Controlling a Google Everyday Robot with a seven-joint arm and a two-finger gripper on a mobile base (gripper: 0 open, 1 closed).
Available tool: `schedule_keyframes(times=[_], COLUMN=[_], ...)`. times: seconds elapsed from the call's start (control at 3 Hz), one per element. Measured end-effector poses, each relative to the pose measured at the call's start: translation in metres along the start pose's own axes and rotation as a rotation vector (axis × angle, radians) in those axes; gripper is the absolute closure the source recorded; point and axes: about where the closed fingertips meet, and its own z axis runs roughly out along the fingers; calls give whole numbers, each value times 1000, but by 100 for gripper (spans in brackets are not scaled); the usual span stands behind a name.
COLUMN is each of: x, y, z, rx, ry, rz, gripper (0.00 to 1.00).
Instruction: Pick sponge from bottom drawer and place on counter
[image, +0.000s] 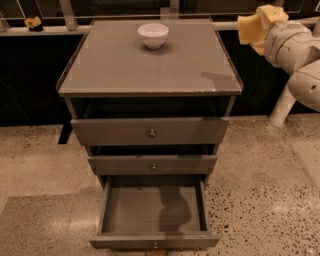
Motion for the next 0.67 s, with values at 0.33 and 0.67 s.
schedule_keyframes(times=[0.33,0.67], x=[9,9], y=[-28,-28], z=[2,2], rx=[37,37], ry=[-6,-6], rz=[-6,-7], gripper=[100,100])
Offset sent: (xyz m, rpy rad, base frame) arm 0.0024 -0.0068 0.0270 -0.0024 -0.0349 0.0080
